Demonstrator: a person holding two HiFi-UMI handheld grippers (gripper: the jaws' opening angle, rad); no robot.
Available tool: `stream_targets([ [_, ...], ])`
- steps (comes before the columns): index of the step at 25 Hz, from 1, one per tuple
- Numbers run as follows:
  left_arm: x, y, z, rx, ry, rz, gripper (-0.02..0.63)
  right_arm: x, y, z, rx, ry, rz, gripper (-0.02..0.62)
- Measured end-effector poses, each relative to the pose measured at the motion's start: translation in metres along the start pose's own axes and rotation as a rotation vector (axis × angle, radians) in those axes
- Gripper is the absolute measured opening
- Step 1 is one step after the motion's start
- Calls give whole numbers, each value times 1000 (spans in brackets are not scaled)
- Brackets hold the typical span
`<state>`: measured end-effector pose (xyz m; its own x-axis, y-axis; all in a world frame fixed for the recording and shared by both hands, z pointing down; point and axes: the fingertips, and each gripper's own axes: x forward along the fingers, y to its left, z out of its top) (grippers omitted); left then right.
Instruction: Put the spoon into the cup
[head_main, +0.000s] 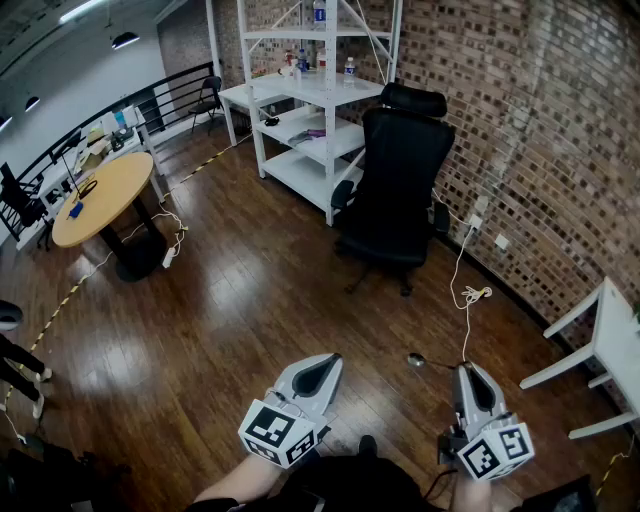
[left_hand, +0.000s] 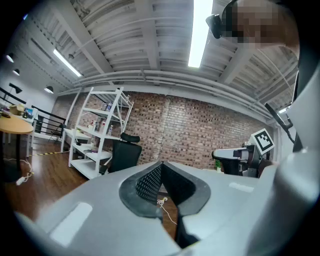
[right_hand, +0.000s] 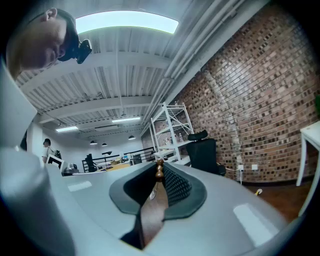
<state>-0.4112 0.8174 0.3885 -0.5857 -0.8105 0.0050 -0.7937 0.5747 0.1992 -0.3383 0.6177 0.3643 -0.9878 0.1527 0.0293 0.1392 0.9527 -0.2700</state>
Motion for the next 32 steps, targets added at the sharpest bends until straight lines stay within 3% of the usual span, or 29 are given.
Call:
stream_targets([
  [12,96,-84,-15,19,75,-280,-6,-80,-84,20,5,-72,-279,46],
  [17,133,-131,5,48,69,-355,-6,-111,-129,44,21,-138,-362,46],
  [25,219,-262,-18,80,106,-549,-6,-212,-223,75,20,-218,-520,46],
  [32,268,-373,-24,115,122,-710,-6,-288,-272,102,-28,-252,-630,46],
])
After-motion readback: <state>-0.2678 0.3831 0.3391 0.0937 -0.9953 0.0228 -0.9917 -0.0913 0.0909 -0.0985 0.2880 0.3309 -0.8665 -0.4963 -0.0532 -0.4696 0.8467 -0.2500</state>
